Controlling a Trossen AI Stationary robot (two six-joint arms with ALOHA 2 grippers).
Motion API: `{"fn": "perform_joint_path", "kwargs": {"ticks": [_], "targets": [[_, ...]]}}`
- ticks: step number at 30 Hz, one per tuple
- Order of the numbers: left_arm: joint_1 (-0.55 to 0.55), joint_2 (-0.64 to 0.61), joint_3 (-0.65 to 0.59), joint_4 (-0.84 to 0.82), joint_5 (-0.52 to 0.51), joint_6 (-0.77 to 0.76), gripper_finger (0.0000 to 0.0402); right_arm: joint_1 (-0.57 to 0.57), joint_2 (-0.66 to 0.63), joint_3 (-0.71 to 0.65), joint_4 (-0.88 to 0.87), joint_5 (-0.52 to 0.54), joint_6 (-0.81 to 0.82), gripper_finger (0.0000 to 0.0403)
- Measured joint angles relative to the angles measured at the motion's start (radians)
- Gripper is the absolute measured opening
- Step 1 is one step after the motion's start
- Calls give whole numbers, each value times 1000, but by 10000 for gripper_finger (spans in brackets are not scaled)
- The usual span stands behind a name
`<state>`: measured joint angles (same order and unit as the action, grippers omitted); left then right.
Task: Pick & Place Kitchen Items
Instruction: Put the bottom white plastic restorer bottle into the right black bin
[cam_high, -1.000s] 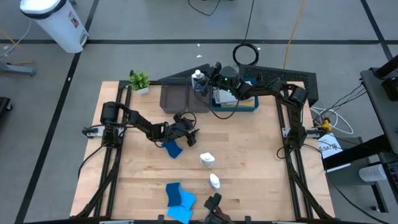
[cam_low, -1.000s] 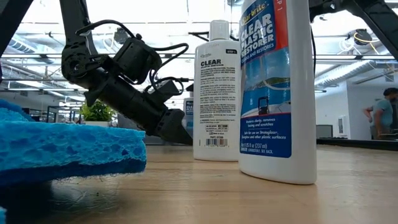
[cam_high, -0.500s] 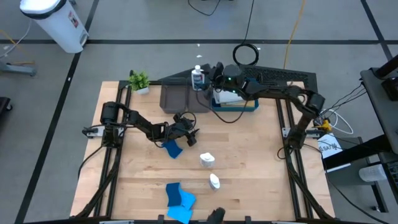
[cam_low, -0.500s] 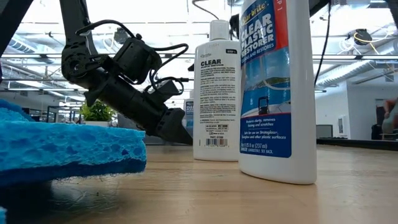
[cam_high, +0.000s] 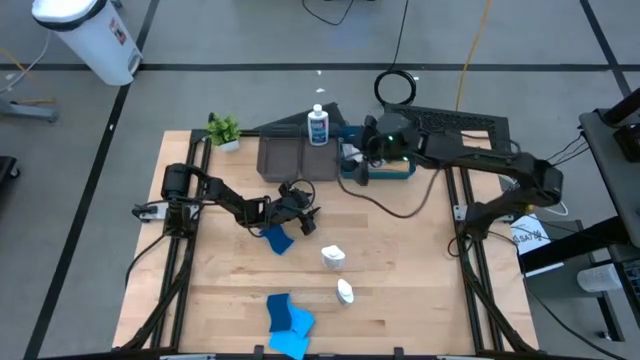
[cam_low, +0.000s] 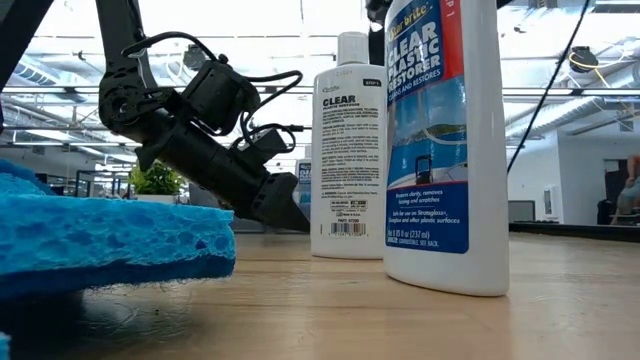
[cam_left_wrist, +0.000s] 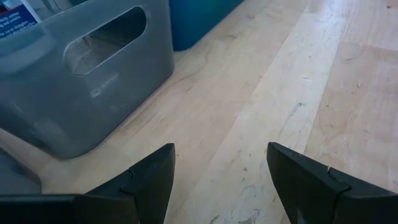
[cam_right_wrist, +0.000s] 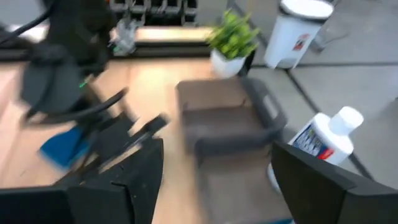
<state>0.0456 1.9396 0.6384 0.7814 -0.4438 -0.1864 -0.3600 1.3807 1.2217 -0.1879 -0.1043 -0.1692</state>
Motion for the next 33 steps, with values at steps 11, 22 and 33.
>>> {"fn": "perform_joint_path", "kwargs": {"ticks": [11, 22, 33], "targets": [[-2, 0, 0, 0, 9, -54, 257, 231, -130, -36, -249, 0, 122, 248], [-2, 0, 0, 0, 47, -87, 257, 604, -190, -257, 28, 5, 291, 233], [-24, 0, 0, -29, 52, -242, 257, 955, -82, -462, 621, 30, 355, 219]]}}
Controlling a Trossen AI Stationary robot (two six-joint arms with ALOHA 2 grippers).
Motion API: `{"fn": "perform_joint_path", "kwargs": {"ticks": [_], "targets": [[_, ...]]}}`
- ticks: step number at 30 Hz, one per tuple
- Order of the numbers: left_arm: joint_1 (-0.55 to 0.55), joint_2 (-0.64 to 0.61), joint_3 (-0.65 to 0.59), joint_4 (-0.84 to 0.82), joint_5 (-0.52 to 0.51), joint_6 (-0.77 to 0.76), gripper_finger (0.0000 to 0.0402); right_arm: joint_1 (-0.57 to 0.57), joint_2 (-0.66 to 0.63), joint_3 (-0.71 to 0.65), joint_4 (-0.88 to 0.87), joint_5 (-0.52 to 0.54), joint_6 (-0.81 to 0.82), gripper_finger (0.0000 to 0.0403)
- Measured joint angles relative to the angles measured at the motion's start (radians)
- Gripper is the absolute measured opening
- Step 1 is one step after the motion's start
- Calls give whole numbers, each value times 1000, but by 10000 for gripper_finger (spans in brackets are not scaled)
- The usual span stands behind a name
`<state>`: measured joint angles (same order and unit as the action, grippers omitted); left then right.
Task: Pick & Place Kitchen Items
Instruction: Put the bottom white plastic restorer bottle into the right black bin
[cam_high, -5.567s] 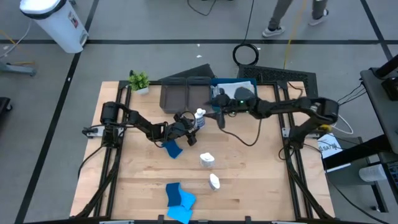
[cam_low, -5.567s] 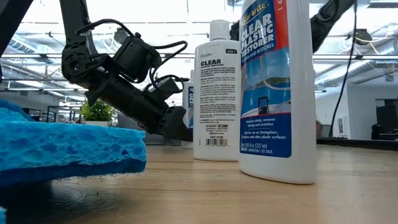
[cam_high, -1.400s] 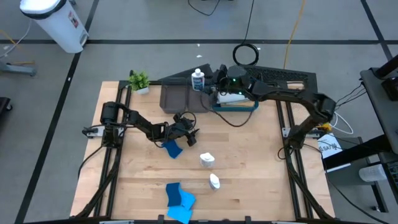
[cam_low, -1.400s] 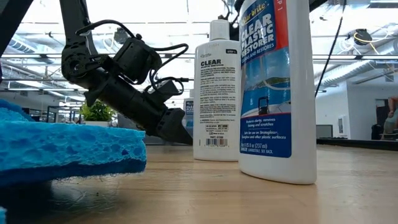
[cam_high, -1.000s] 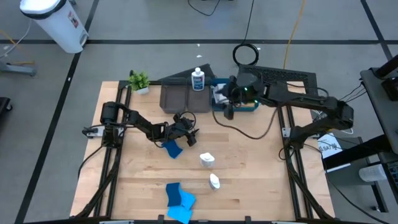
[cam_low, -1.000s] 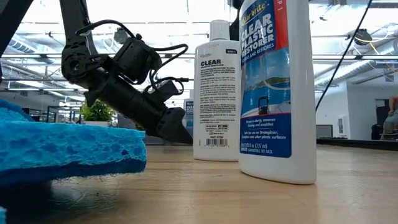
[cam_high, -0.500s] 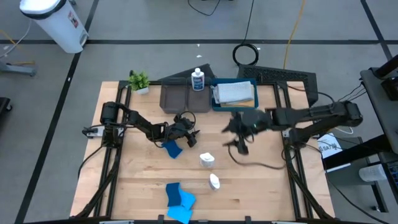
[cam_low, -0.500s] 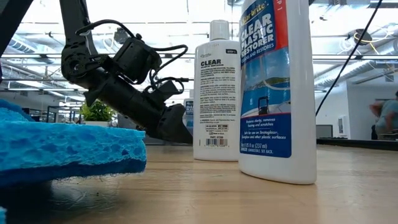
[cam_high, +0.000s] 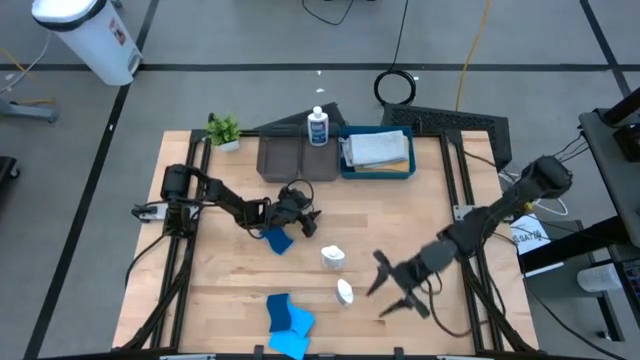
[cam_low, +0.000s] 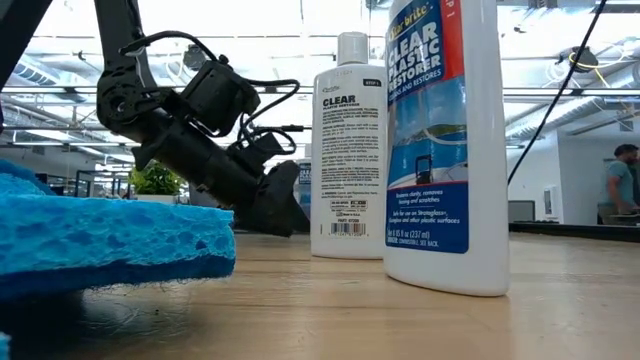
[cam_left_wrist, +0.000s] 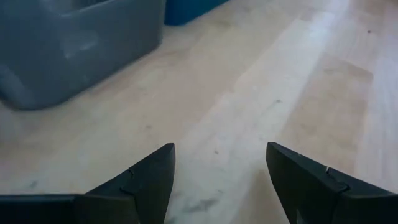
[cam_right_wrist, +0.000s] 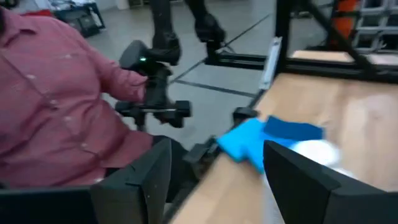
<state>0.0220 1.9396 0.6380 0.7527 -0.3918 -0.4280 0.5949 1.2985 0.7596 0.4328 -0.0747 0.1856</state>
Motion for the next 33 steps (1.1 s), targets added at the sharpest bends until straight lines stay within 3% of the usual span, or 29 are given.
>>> {"fn": "perform_joint_path", "kwargs": {"ticks": [6, 10, 14, 19, 23, 28, 33], "targets": [[-29, 0, 0, 1, 1, 26, 257, 91, 209, 14, 136, 43, 100, 208], [-37, 0, 0, 2, -1, 30, 257, 95, 299, 14, 141, 160, 94, 203], [-38, 0, 0, -3, 0, 30, 257, 84, 351, 14, 166, 202, 224, 202], [-61, -1, 0, -25, -4, 14, 257, 99, 405, 25, 194, 359, 282, 202], [-91, -2, 0, -48, -6, -16, 257, 122, 445, 59, 181, 363, 325, 202], [-122, -2, 0, -48, -11, -12, 257, 160, 472, 113, 159, 367, 225, 202], [-126, -2, 0, -45, -12, -12, 257, 159, 466, 119, 156, 541, 192, 202]]}}
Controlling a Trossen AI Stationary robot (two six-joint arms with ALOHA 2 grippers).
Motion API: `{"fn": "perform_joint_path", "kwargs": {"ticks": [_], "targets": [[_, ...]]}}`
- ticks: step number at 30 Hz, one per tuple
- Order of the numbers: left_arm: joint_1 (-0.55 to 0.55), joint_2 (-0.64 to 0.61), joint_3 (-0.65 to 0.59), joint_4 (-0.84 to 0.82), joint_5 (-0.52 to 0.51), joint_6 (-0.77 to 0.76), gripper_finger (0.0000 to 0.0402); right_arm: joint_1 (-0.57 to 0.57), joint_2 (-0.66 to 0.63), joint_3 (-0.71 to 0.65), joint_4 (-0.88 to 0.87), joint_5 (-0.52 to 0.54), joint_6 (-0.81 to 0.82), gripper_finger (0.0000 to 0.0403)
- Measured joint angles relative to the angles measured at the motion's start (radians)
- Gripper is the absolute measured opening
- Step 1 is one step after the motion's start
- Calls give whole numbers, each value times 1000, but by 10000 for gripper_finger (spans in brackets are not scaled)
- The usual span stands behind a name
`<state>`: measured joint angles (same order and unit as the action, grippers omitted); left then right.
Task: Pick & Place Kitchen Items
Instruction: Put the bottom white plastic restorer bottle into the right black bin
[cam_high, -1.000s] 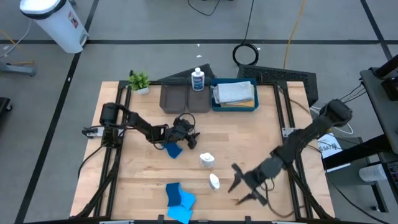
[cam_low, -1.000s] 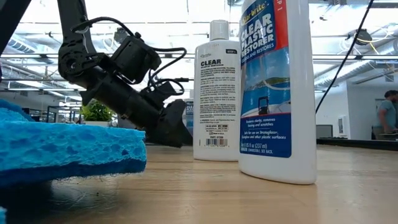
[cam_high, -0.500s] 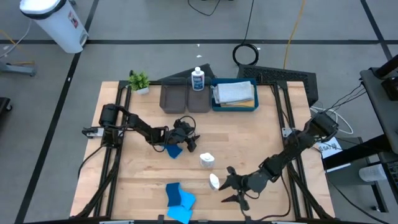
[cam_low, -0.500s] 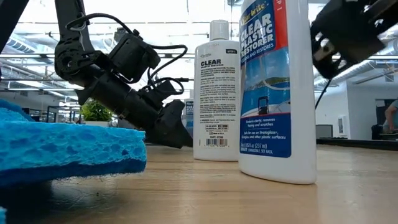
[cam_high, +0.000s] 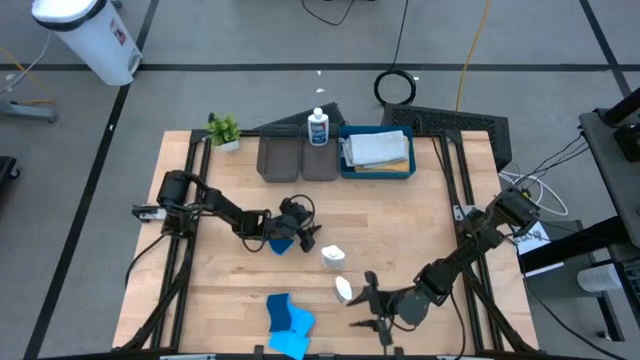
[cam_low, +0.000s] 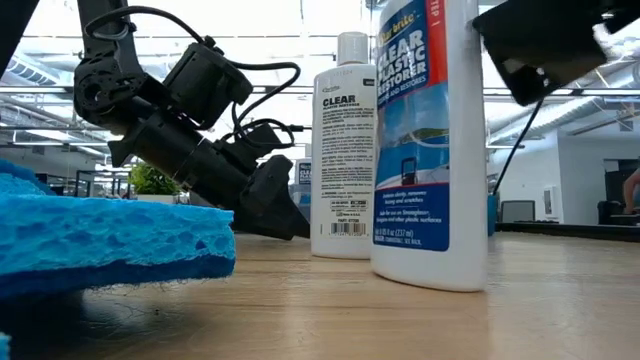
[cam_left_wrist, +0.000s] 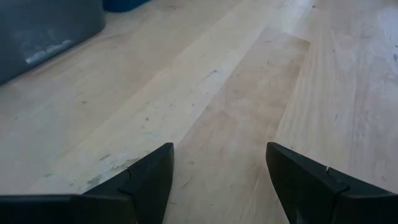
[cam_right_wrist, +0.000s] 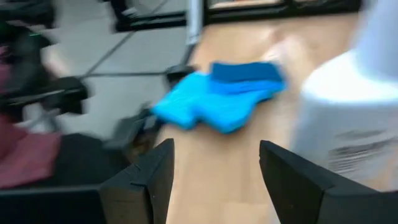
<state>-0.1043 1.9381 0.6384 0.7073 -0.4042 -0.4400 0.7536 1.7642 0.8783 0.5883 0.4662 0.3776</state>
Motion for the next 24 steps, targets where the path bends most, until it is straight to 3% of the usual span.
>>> {"fn": "perform_joint_path", "kwargs": {"ticks": [4, 13, 24], "targets": [[0, 0, 0, 1, 0, -1, 257, -5, 0, 0, -7, 83, -20, 202], [0, 0, 0, 1, 0, -3, 257, -17, 0, 0, -65, 95, -51, 202], [0, 0, 0, 0, 1, -3, 257, -25, -5, 0, -115, 302, -110, 202]]}}
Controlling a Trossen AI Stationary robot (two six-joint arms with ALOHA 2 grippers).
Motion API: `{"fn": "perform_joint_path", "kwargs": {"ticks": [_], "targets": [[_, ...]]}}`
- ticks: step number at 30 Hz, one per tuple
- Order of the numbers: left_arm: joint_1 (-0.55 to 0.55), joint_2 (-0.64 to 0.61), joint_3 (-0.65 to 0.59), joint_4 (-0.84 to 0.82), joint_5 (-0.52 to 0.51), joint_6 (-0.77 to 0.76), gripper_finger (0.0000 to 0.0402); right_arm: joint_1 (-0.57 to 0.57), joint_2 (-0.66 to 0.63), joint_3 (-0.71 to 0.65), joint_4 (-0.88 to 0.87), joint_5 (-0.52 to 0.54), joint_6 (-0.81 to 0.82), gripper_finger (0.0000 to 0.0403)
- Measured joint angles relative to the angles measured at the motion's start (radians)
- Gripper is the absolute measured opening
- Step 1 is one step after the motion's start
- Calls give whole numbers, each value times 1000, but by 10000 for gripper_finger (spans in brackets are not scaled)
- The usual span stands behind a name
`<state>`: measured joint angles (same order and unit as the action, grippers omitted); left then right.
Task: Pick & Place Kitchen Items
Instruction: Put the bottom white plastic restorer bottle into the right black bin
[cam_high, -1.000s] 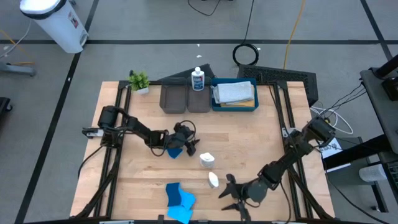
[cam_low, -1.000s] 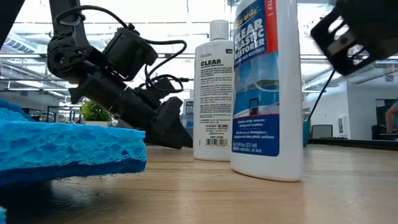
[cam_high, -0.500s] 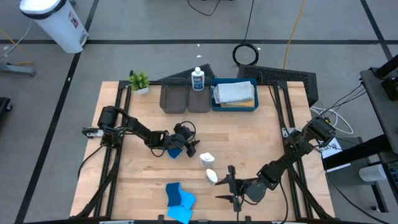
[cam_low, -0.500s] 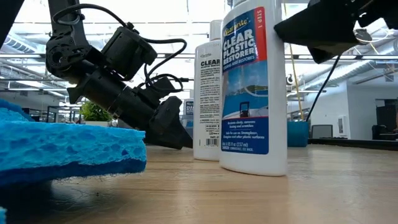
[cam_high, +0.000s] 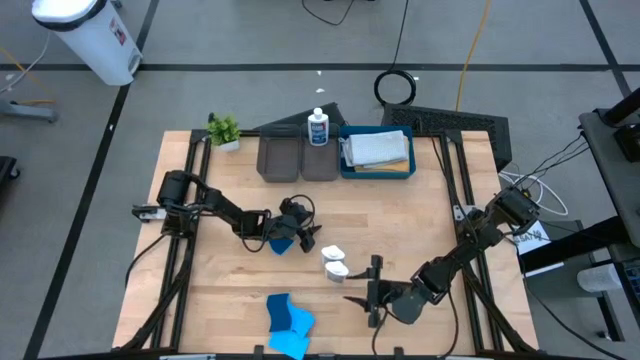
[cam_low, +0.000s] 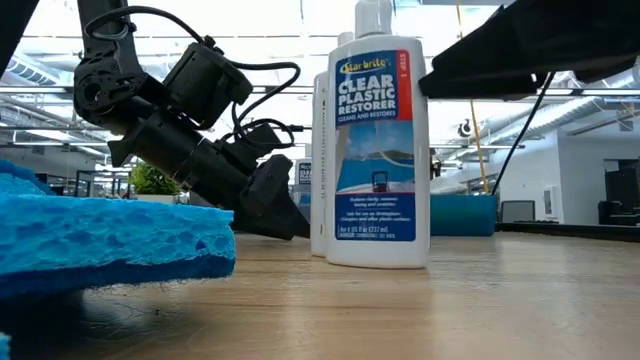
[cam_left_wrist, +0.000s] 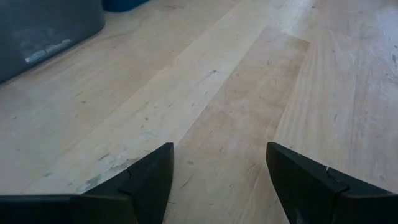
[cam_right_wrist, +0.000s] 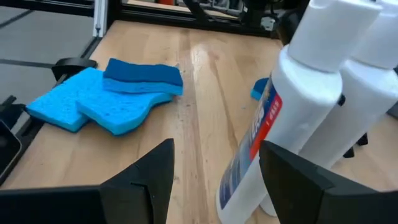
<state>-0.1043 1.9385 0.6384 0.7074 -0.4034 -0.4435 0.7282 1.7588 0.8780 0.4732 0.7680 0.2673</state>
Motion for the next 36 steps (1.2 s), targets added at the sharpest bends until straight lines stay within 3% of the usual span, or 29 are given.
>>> {"fn": "perform_joint_path", "kwargs": {"ticks": [7, 14, 19, 22, 27, 36], "targets": [[0, 1, 0, 0, 0, 0, 257, 5, -13, 0, -6, 12, -51, 202], [0, 1, 0, -1, 0, -2, 257, 33, -128, -1, 15, 18, -112, 202], [0, 2, 0, 0, -3, -3, 257, -13, -199, -1, 59, 39, -98, 202], [-1, 2, 0, 0, -8, -5, 257, -77, -217, 0, 103, -15, -97, 202], [-1, 2, 0, 0, -10, 13, 257, -160, -173, 0, 94, -200, -48, 202], [0, 2, 0, 0, -13, 16, 257, -183, -154, 2, 105, -217, -80, 202]]}}
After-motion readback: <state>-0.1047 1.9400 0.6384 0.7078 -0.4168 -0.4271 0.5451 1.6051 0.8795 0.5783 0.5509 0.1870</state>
